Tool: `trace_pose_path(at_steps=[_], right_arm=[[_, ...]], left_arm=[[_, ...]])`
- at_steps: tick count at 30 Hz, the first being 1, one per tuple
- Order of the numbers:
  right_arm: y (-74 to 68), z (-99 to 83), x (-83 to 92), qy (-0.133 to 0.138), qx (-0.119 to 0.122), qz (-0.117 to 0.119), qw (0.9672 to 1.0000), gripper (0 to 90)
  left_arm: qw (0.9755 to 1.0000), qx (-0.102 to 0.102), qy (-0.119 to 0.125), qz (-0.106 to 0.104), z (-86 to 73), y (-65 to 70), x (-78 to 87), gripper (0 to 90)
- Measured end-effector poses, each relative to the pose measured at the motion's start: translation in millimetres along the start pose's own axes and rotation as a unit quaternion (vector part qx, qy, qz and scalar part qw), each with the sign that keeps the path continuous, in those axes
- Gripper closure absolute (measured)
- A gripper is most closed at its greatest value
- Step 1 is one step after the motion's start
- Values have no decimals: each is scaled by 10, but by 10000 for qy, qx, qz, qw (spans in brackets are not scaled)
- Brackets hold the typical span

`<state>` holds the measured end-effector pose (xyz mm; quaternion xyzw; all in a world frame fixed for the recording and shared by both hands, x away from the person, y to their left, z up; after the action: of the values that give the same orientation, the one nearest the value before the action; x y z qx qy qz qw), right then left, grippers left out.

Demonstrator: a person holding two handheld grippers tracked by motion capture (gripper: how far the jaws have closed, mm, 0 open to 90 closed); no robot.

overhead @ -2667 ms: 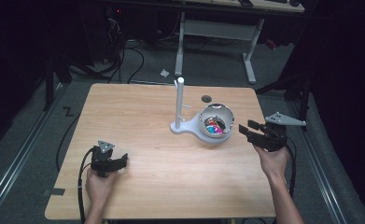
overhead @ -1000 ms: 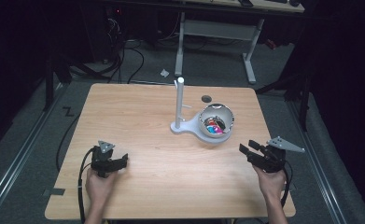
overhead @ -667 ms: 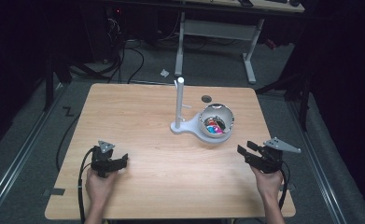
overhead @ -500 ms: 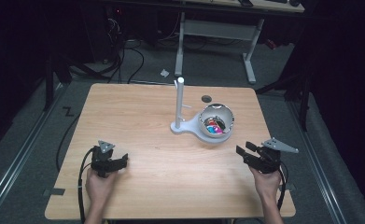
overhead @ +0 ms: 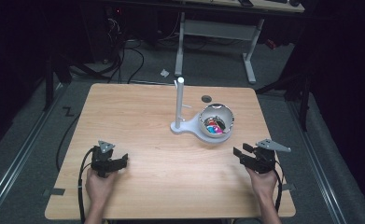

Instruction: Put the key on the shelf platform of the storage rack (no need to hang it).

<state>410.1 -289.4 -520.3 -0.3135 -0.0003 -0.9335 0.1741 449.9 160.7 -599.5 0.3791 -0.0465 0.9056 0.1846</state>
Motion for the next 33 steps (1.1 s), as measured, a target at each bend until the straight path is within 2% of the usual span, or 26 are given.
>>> trace_pose_path(at_steps=[12, 25, 33], right_arm=[[-1, -78, -92, -120, 6, -52, 9999, 488], [-48, -171, -230, -301, 123, -45, 9995, 495], [-52, -251, -304, -413, 84, -58, 9991, 495]], left_arm=[[10000, -2, 1, -2, 0, 0, 0, 222], [10000, -1, 0, -5, 0, 0, 0, 222], [10000, -1, 0, -4, 0, -1, 0, 222]])
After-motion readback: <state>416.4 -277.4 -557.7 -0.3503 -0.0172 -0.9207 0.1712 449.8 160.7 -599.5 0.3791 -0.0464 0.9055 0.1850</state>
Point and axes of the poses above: each handheld gripper's, and its own axes: x roughly backward along the jaws, z roughly out of its top, y roughly to its right, the point moved 10 cm from there along -x, roughly forward along the jaws, and after that the axes turned 2 degrees about -z, right-handed, at the moved point
